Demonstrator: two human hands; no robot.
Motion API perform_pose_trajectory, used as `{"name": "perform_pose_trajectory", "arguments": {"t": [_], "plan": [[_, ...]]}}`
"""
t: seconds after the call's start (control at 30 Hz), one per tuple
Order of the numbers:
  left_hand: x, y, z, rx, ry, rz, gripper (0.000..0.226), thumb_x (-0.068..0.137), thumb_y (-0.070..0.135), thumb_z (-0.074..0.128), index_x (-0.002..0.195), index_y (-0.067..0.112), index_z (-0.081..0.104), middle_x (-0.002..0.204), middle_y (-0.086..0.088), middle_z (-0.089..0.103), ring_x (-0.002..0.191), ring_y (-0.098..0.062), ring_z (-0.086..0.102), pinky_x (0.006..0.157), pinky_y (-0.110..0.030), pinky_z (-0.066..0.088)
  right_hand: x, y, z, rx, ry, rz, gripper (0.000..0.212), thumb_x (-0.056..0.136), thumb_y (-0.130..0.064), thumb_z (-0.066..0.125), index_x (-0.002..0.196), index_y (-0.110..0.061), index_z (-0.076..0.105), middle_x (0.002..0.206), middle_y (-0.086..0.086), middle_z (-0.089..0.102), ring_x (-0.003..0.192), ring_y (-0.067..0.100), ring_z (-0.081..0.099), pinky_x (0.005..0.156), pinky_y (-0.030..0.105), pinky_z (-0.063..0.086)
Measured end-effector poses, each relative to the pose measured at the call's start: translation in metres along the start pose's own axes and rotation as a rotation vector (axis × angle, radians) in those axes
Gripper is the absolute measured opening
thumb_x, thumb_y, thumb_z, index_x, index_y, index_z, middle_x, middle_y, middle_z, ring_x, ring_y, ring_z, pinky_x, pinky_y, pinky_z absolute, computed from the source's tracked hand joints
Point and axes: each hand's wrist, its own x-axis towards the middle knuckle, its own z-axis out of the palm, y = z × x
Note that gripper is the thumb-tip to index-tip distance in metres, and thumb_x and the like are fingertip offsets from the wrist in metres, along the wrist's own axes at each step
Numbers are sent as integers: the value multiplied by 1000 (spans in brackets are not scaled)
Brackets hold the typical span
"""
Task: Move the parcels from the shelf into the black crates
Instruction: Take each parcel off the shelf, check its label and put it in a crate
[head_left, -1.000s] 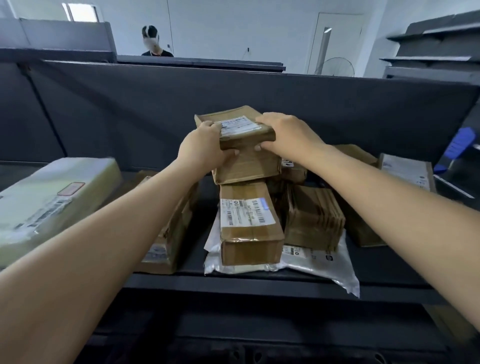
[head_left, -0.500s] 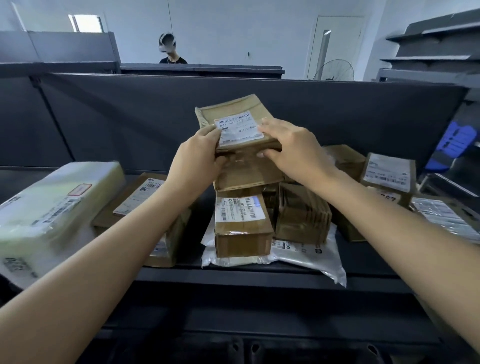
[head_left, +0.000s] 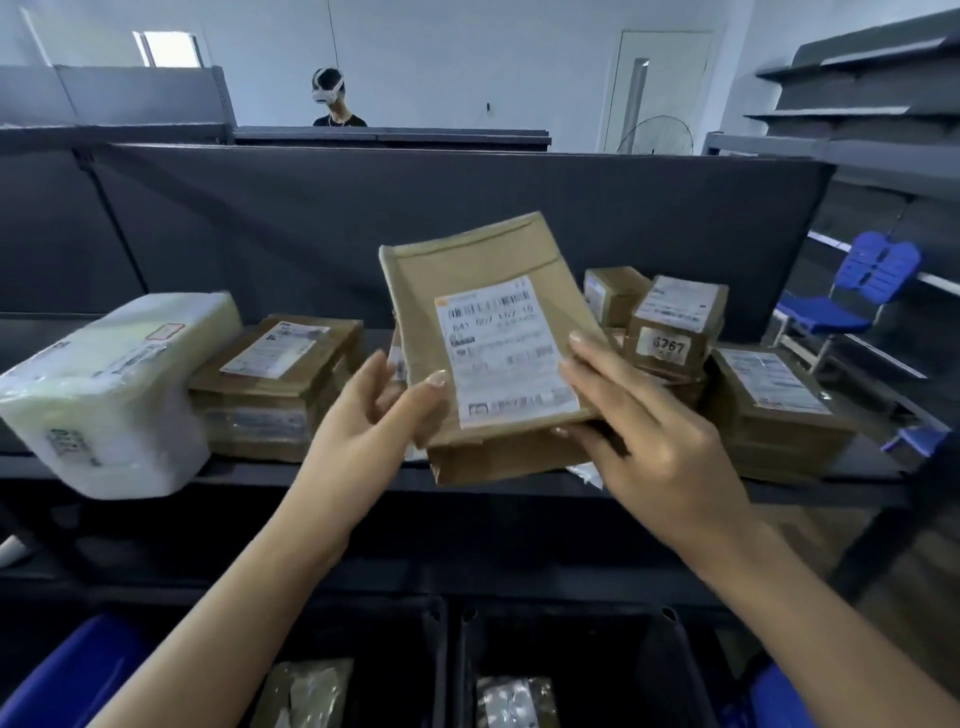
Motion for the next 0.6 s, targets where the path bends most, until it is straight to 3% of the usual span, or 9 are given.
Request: {"name": "perform_pose_trajectory", "arguments": {"t": [0.03,0.1,0.23,0.37,0.5,0.6], "plan": [[-5,-7,4,-88,-53,-80,51,91,39,56,136,15,48,104,12,73,103,-13,65,77,-17,49,-11,-4,-5,0,-3,-13,38,89,-12,64,123,6,59,133,17,55,123,24,55,102,35,46],[-16,-13,14,-185,-60,-249,37,97,23,47,129,7,55,104,-3,74,103,-28,65,66,-22,47,-30,-12,-14,10,-20,-27,36,88,-9,65,121,6,60,131,17,56,122,24,56,98,37,50],[-57,-23,32,-260,-61,-275,24,89,29,61,105,13,70,98,-1,76,89,-15,73,73,-25,52,-55,-22,-34,12,-59,-64,33,89,-7,64,120,6,61,131,18,56,121,25,57,95,36,52],[-78,-27,48,-236,61,-248,18,90,24,63,99,10,70,88,-1,77,75,-13,74,55,-17,54,-71,-29,-51,140,-148,26,54,77,-6,76,127,2,57,140,12,50,126,20,52,98,33,49],[-99,-32,54,-187,138,-209,13,92,20,61,100,13,68,86,3,77,76,-13,74,55,-17,54,-77,-40,-64,537,-279,367,92,71,-38,77,148,-20,30,153,-17,28,137,-6,27,106,7,27],[-110,-39,52,-95,159,-189,12,93,20,60,100,16,68,88,4,77,80,-14,74,66,-26,57,-80,-49,-68,757,-384,618,92,66,-67,69,140,-55,16,129,-48,38,123,-21,36,93,-3,29]]}}
